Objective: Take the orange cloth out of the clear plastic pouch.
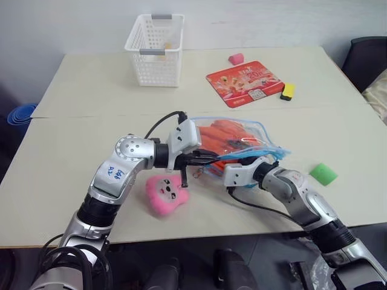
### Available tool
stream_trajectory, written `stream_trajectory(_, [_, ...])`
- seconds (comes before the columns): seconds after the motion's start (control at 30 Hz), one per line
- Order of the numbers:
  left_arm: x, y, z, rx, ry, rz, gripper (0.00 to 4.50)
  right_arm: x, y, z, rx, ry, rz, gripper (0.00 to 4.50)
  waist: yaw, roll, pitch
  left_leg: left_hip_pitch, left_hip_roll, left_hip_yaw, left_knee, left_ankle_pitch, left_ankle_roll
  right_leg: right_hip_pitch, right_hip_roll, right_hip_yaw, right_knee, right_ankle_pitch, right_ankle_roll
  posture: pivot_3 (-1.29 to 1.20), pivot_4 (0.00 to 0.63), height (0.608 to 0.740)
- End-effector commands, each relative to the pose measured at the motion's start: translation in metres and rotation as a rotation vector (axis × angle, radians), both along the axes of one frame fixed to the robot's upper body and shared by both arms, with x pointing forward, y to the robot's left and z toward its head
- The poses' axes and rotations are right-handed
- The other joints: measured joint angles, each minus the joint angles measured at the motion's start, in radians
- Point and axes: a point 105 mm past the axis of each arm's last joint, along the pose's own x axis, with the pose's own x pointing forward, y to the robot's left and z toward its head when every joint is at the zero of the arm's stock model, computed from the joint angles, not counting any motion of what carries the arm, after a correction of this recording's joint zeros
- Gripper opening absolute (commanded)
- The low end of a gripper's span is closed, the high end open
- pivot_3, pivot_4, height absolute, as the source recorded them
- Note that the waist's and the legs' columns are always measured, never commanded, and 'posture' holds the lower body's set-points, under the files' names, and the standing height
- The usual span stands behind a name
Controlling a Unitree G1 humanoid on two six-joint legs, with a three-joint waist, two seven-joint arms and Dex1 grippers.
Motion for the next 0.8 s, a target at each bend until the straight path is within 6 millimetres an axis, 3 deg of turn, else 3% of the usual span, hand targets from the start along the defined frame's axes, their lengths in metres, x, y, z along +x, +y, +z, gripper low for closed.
stream_trajectory(0.03, [-0.004,-0.003,0.014,-0.047,-0.041,-0.005,0.0,-0.004,-0.007,-0.022,-0.05,0.081,-0.001,2.37,0.0,0.0,0.0,0.0,0.0,0.0,0.0,0.0,0.0,0.0,0.0,0.0,0.0,0.0,0.0,0.0,0.15,0.74])
stream_trajectory(0.17, [-0.001,-0.002,0.013,-0.056,-0.035,0.021,0.0,-0.008,-0.01,-0.022,-0.062,0.09,0.014,0.89,0.001,0.0,0.0,0.0,0.0,0.0,0.0,0.0,0.0,0.0,0.0,0.0,0.0,0.0,0.0,0.0,0.15,0.74])
stream_trajectory(0.27, [0.004,-0.003,0.015,-0.087,-0.017,0.061,0.0,-0.012,-0.01,-0.024,-0.095,0.088,0.033,0.02,0.003,0.0,0.0,0.0,0.0,0.0,0.0,0.0,0.0,0.0,0.0,0.0,0.0,0.0,0.0,0.0,0.15,0.74])
stream_trajectory(0.5, [0.02,-0.005,0.011,-0.075,-0.037,0.139,0.0,-0.028,-0.006,-0.014,-0.181,0.01,0.104,0.02,0.01,0.0,0.0,0.0,-0.001,-0.001,0.0,0.0,0.0,0.0,0.0,0.0,0.0,0.0,0.0,0.0,0.15,0.74])
stream_trajectory(0.6, [0.024,-0.005,-0.001,0.019,-0.121,0.132,0.0,-0.036,-0.004,0.005,-0.147,-0.047,0.131,0.02,0.013,0.0,0.0,0.0,-0.001,0.0,0.0,0.0,0.0,0.0,0.0,0.0,-0.001,0.0,0.0,0.0,0.15,0.74])
stream_trajectory(0.7, [0.037,0.004,-0.018,0.11,-0.168,0.19,0.0,-0.063,0.002,0.027,-0.123,-0.085,0.26,0.02,0.017,0.0,0.0,0.0,-0.001,0.0,-0.001,0.0,0.0,0.0,0.0,0.0,-0.001,0.0,0.0,0.0,0.15,0.74])
stream_trajectory(0.8, [0.056,0.016,-0.023,0.146,-0.2,0.286,0.0,-0.108,-0.004,0.016,-0.19,0.03,0.446,0.02,0.027,0.0,0.0,0.0,-0.001,0.0,-0.001,0.0,0.0,0.0,0.0,0.0,-0.002,0.0,0.0,0.0,0.15,0.74])
